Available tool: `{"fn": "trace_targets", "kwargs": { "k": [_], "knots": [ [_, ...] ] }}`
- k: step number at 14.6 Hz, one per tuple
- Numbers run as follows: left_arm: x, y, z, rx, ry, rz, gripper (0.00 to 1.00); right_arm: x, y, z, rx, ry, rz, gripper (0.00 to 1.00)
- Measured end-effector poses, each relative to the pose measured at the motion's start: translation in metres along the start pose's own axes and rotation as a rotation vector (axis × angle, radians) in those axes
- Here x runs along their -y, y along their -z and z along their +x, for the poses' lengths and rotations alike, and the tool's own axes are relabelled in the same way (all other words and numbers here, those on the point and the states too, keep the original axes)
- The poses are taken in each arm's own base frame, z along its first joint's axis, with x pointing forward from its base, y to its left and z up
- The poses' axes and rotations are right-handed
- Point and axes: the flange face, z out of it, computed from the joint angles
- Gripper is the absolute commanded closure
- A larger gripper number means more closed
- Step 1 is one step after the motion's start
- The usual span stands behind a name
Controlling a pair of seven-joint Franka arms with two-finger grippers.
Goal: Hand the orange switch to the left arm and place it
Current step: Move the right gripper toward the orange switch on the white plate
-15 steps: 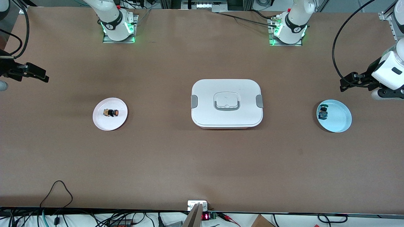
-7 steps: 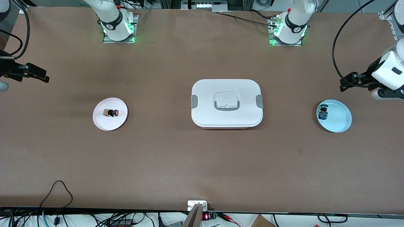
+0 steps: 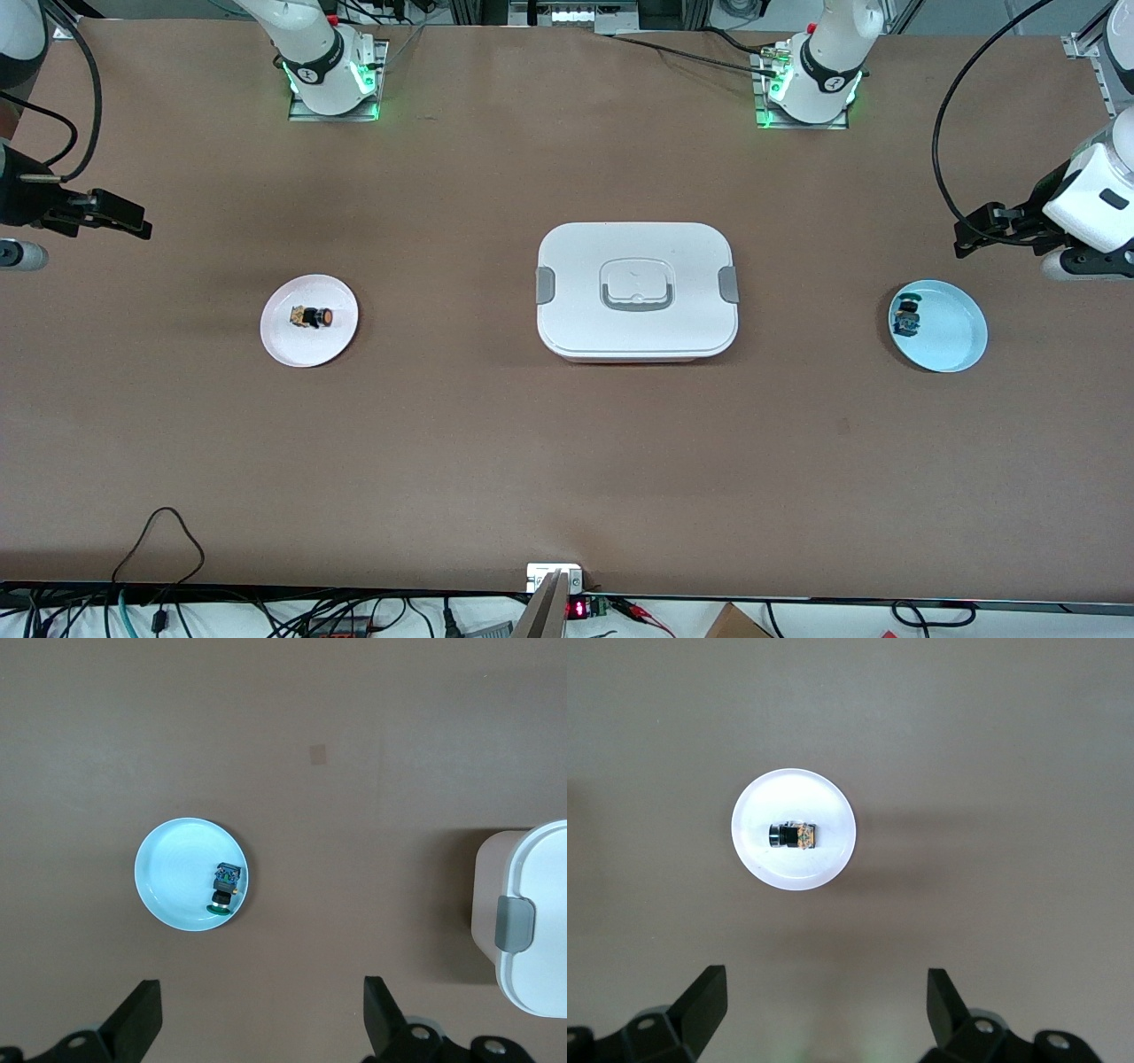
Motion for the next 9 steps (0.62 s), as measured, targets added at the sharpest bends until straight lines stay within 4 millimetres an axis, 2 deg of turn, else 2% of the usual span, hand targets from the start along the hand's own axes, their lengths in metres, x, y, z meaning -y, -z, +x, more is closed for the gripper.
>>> {"fn": "trace_targets", "kwargs": {
  "k": [4,9],
  "knots": [
    [0.000,0.000,0.000,0.000,0.000,0.000,0.00,0.000,-0.011,0.005,0.027,0.000,0.000,0.00],
    [0.000,0.000,0.000,0.000,0.000,0.000,0.00,0.006,-0.013,0.006,0.032,0.010,-0.001,0.00]
  ]
}}
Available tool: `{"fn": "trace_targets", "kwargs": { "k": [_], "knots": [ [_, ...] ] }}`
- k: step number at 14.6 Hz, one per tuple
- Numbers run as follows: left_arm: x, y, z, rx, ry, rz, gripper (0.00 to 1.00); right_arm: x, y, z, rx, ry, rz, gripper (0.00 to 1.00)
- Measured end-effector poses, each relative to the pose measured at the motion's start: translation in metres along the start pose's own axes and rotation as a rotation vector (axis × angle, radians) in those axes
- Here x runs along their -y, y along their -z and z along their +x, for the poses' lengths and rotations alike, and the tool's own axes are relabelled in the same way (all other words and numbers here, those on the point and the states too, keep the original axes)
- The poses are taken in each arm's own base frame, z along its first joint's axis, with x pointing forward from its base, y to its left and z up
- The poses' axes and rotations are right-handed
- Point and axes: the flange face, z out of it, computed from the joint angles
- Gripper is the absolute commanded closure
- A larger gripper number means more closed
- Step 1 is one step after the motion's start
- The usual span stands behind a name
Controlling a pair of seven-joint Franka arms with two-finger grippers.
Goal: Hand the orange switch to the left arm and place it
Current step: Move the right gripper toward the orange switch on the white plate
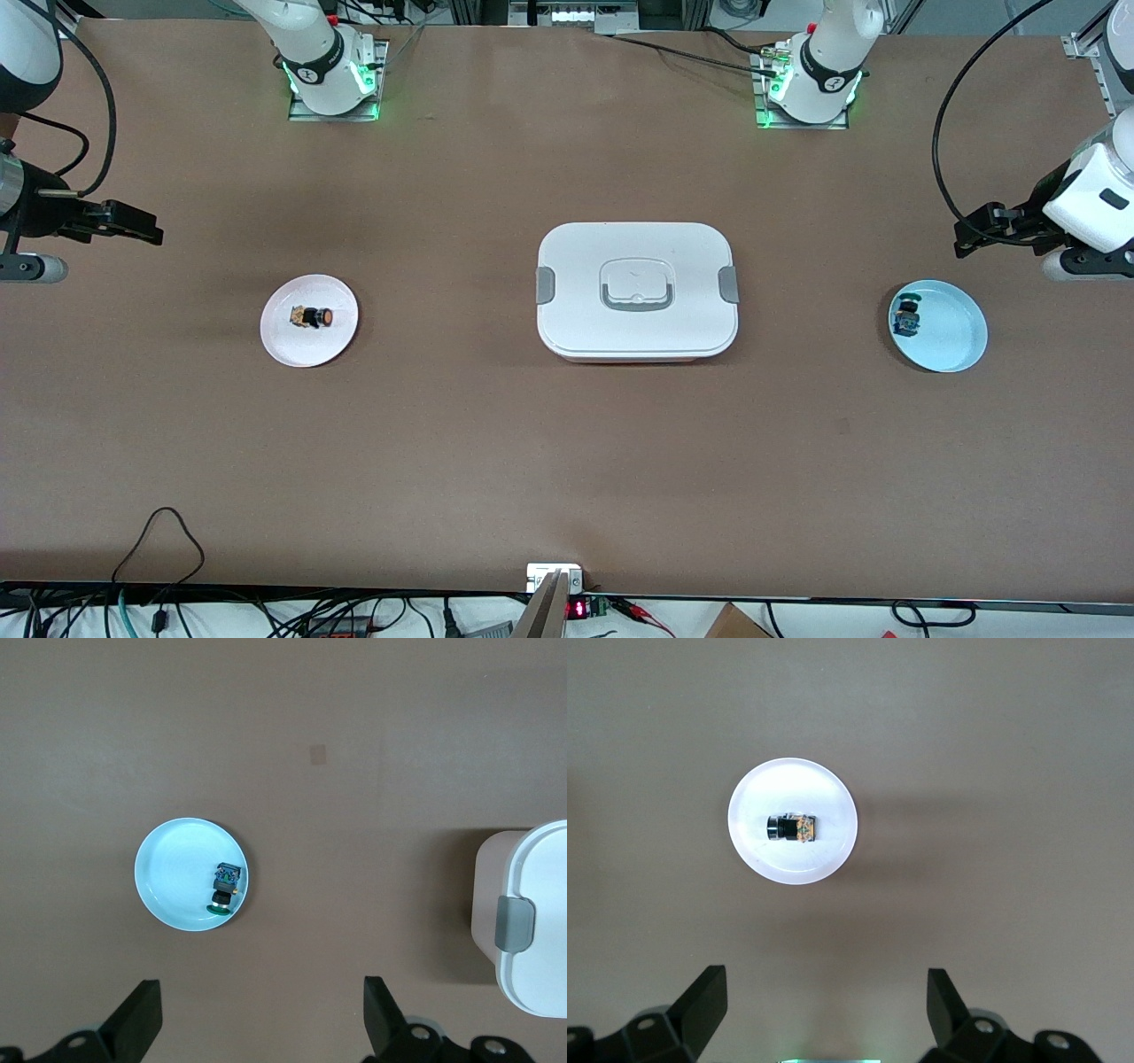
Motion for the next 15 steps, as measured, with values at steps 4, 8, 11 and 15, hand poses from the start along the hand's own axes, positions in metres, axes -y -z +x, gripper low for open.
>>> {"fn": "trace_targets", "kwargs": {
  "k": [4,8,11,15],
  "knots": [
    [0.000,0.000,0.000,0.000,0.000,0.000,0.00,0.021,-0.003,0.002,0.009,0.031,-0.005,0.00],
    [0.000,0.000,0.000,0.000,0.000,0.000,0.00,0.023,-0.025,0.014,0.043,0.035,-0.008,0.00],
    [0.000,0.000,0.000,0.000,0.000,0.000,0.00,0.024,-0.041,0.024,0.063,0.035,-0.011,0.00],
    [0.000,0.000,0.000,0.002,0.000,0.000,0.00,0.024,-0.064,0.038,0.072,0.034,-0.014,0.00]
  ]
}}
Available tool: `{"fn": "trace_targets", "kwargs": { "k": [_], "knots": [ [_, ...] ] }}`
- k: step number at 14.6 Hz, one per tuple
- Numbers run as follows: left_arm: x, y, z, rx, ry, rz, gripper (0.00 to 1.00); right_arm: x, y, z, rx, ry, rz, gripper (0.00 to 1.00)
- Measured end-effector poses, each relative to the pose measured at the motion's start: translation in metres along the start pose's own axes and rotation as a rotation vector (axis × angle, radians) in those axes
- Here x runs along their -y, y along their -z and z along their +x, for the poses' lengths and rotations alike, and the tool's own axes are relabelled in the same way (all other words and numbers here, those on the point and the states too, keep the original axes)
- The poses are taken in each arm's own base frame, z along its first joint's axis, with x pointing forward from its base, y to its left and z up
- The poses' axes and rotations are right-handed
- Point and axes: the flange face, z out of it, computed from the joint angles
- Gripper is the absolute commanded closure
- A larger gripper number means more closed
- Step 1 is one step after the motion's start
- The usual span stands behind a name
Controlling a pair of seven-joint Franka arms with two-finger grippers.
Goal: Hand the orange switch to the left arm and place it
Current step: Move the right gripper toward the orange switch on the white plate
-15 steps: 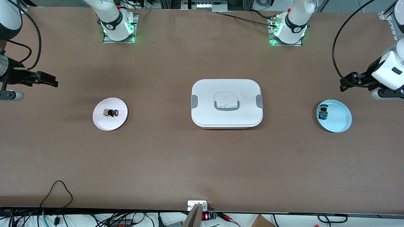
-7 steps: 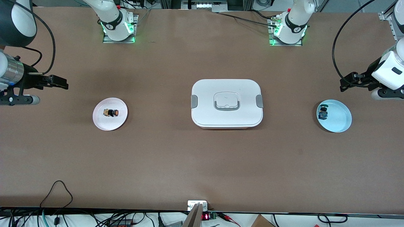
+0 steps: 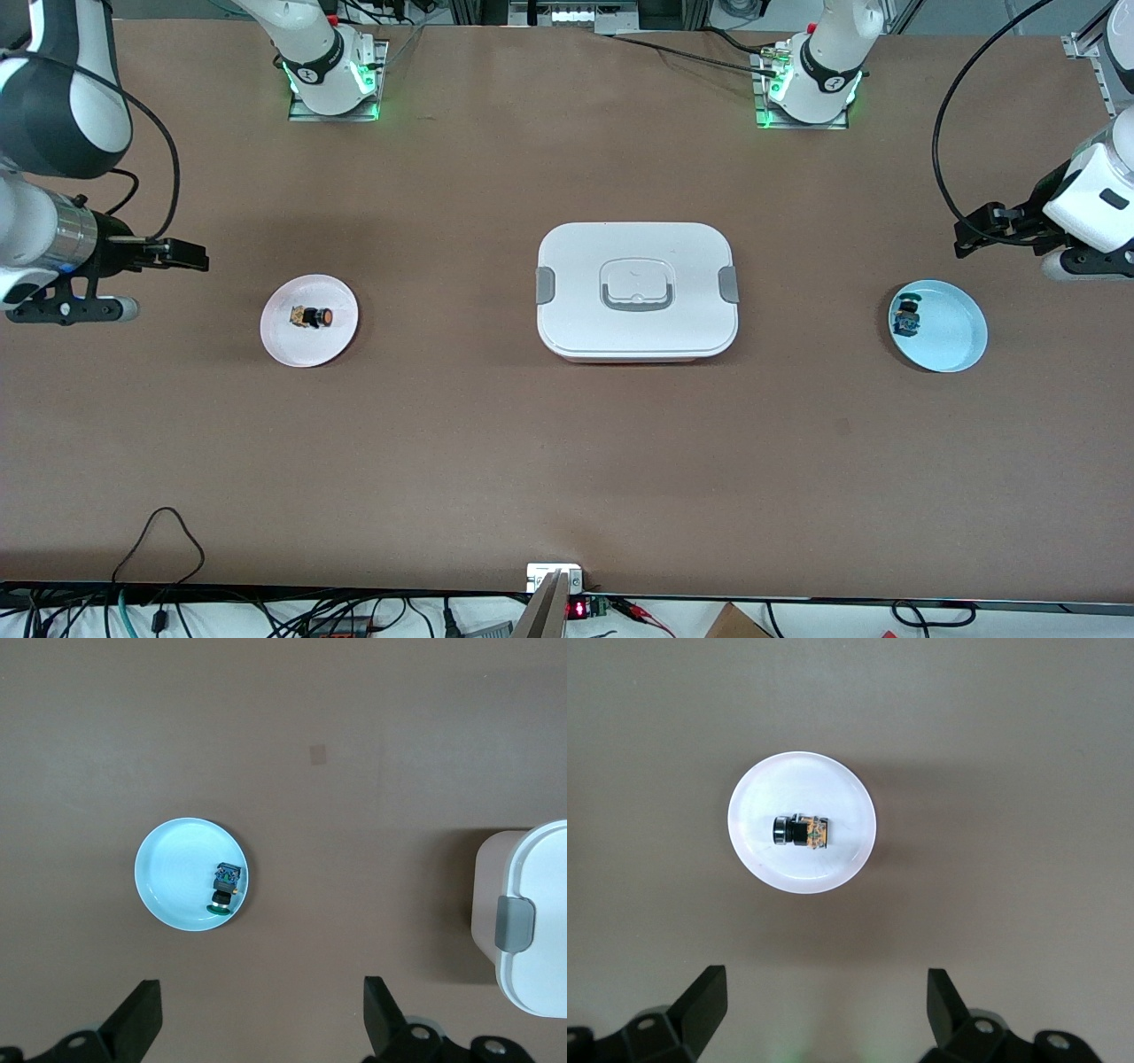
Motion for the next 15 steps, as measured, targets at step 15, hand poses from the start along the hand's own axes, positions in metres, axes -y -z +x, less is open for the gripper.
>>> {"fn": "trace_targets", "kwargs": {
  "k": [15],
  "knots": [
    [0.000,-0.001,-0.001,0.007,0.000,0.000,0.00,0.015,-0.138,0.042,0.004,0.019,-0.016,0.00]
  ]
}}
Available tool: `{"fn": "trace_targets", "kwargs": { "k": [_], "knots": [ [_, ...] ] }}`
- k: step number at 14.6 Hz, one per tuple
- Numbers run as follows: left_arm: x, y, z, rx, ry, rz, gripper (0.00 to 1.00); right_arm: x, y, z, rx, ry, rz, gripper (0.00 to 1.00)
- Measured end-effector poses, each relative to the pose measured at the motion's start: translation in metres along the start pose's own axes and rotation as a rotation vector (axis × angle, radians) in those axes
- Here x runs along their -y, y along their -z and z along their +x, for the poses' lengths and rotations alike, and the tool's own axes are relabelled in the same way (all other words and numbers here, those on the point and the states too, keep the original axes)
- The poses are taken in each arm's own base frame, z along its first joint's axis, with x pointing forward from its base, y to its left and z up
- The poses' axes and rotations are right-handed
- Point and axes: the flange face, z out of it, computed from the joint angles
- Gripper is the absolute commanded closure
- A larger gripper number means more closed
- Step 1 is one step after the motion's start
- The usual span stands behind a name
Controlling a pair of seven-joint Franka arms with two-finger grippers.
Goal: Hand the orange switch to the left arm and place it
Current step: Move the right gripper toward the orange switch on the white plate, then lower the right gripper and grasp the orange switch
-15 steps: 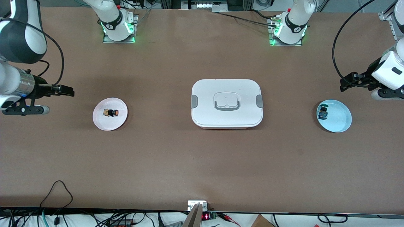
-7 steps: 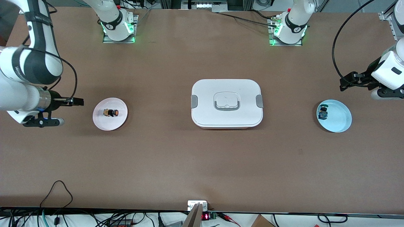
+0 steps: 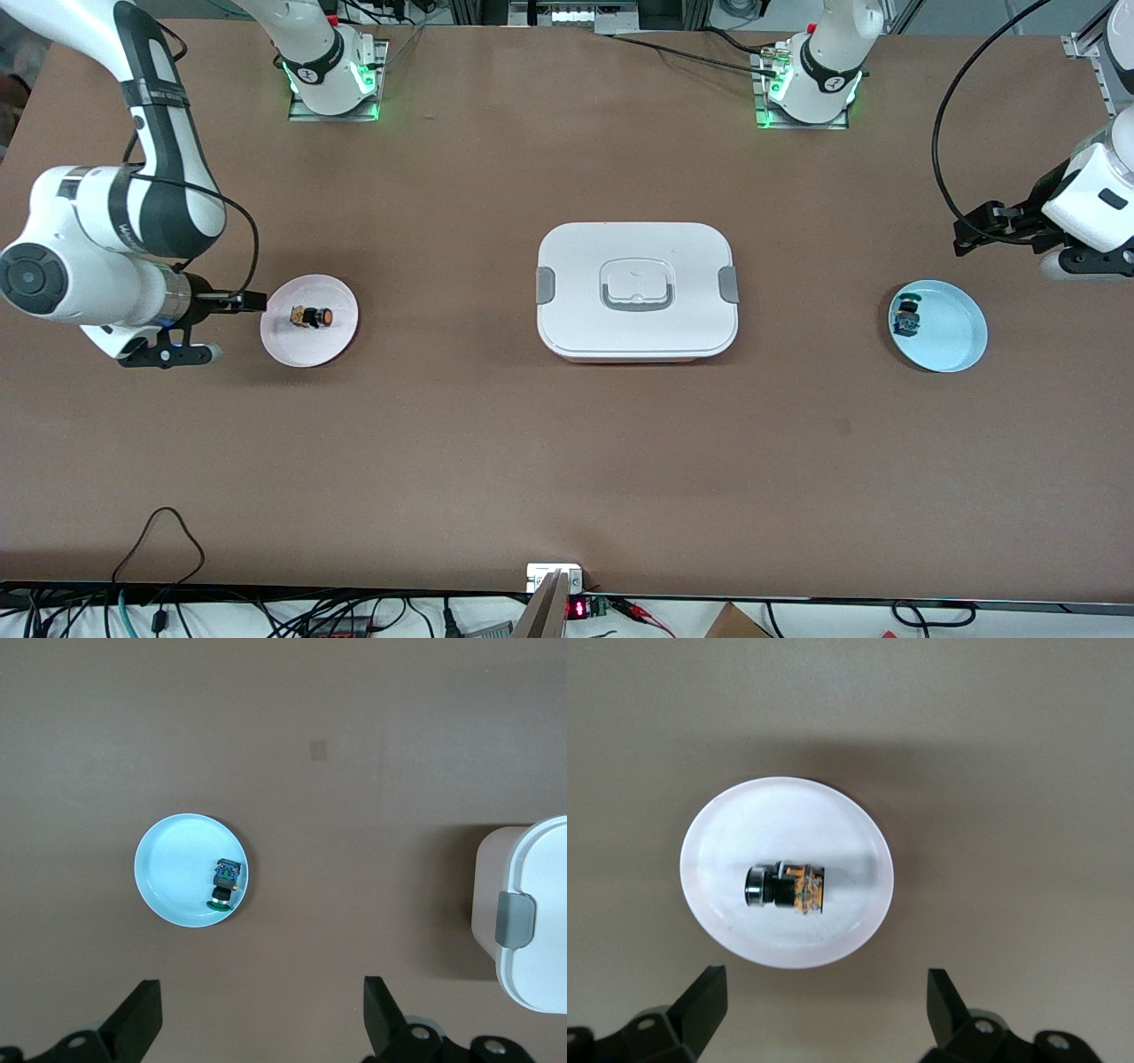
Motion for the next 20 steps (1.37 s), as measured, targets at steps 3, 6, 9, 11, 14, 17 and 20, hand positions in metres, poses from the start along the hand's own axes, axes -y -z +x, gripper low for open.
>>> {"fn": "trace_targets", "kwargs": {
  "k": [3,6,9,11,14,17,20],
  "knots": [
    [0.000,0.000,0.000,0.000,0.000,0.000,0.00,0.015,-0.032,-0.004,-0.017,0.021,-0.005,0.00],
    [0.000,0.000,0.000,0.001,0.000,0.000,0.00,0.036,-0.057,-0.010,-0.036,0.051,-0.013,0.00],
    [0.000,0.000,0.000,0.001,0.000,0.000,0.00,0.043,-0.077,-0.012,-0.062,0.061,-0.016,0.00],
    [0.000,0.000,0.000,0.001,0.000,0.000,0.00,0.043,-0.094,-0.013,-0.071,0.061,-0.017,0.00],
    [0.001,0.000,0.000,0.002,0.001,0.000,0.00,0.043,-0.109,-0.014,-0.060,0.060,-0.016,0.00],
    [0.001,0.000,0.000,0.004,0.001,0.000,0.00,0.044,-0.117,-0.013,-0.055,0.034,0.013,0.00],
    [0.001,-0.001,0.000,0.005,0.001,0.000,0.00,0.045,-0.125,-0.010,-0.061,0.029,0.017,0.00]
  ]
}}
